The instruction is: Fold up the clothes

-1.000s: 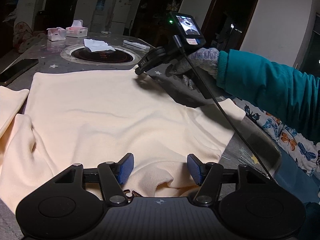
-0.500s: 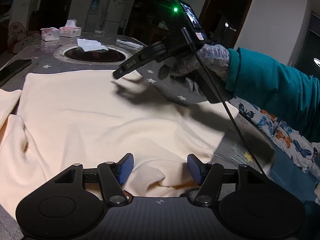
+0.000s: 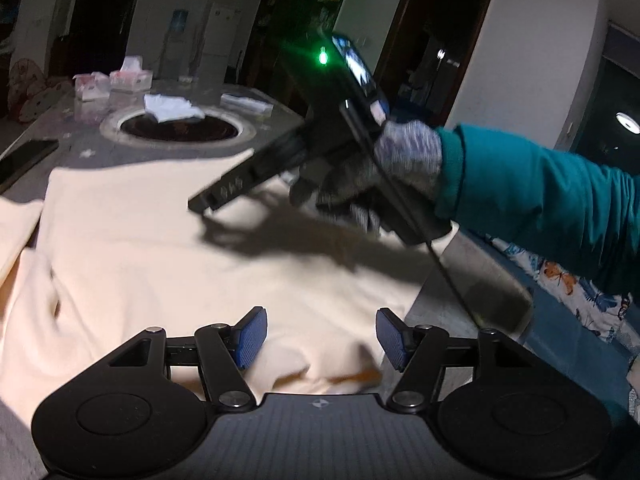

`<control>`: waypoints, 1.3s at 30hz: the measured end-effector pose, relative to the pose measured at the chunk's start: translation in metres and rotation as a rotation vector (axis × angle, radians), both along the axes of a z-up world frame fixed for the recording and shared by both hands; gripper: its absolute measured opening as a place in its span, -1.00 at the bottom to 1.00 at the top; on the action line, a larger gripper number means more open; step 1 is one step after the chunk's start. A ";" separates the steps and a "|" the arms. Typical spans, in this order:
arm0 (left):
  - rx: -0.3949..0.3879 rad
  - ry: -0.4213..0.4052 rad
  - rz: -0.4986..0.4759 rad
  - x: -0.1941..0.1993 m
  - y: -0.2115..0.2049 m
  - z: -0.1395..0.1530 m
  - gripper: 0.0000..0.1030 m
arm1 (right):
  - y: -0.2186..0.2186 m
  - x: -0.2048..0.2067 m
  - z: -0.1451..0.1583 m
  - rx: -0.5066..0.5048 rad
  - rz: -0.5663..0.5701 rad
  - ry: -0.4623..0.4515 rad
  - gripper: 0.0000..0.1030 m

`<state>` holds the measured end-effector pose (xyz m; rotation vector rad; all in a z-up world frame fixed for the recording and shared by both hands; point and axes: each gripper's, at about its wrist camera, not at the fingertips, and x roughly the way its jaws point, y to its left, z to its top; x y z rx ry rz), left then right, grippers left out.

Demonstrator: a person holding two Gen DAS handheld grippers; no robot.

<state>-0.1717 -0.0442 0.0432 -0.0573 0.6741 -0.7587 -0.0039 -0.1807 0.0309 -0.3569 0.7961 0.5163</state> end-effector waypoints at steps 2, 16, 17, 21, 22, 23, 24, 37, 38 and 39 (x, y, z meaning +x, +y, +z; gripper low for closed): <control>0.001 -0.004 -0.011 0.004 -0.005 -0.001 0.25 | -0.004 -0.009 0.002 0.004 0.009 0.000 0.02; 0.018 0.045 -0.160 -0.009 -0.023 -0.010 0.25 | -0.023 -0.043 -0.003 0.044 0.020 0.032 0.17; 0.009 0.028 -0.146 -0.008 -0.019 -0.005 0.25 | -0.023 -0.043 -0.003 0.045 0.019 0.033 0.17; 0.011 -0.021 -0.056 0.004 -0.005 0.004 0.29 | -0.020 -0.040 0.003 0.038 0.030 0.020 0.17; 0.015 -0.019 -0.031 0.009 -0.001 0.003 0.29 | -0.018 -0.038 0.004 0.040 0.033 0.019 0.17; 0.020 0.002 -0.011 0.013 0.003 0.000 0.29 | -0.016 -0.036 0.005 0.042 0.037 0.019 0.17; 0.026 0.020 0.001 0.016 0.004 -0.005 0.29 | -0.012 -0.034 0.006 0.042 0.042 0.022 0.17; -0.010 0.074 -0.025 0.004 0.010 -0.013 0.31 | 0.034 0.016 -0.004 0.034 0.062 0.041 0.28; -0.018 0.071 -0.016 0.006 0.013 -0.011 0.31 | 0.034 0.019 -0.005 0.040 0.053 0.046 0.32; -0.027 0.062 -0.003 0.006 0.017 -0.008 0.31 | 0.034 0.021 -0.006 0.043 0.047 0.050 0.34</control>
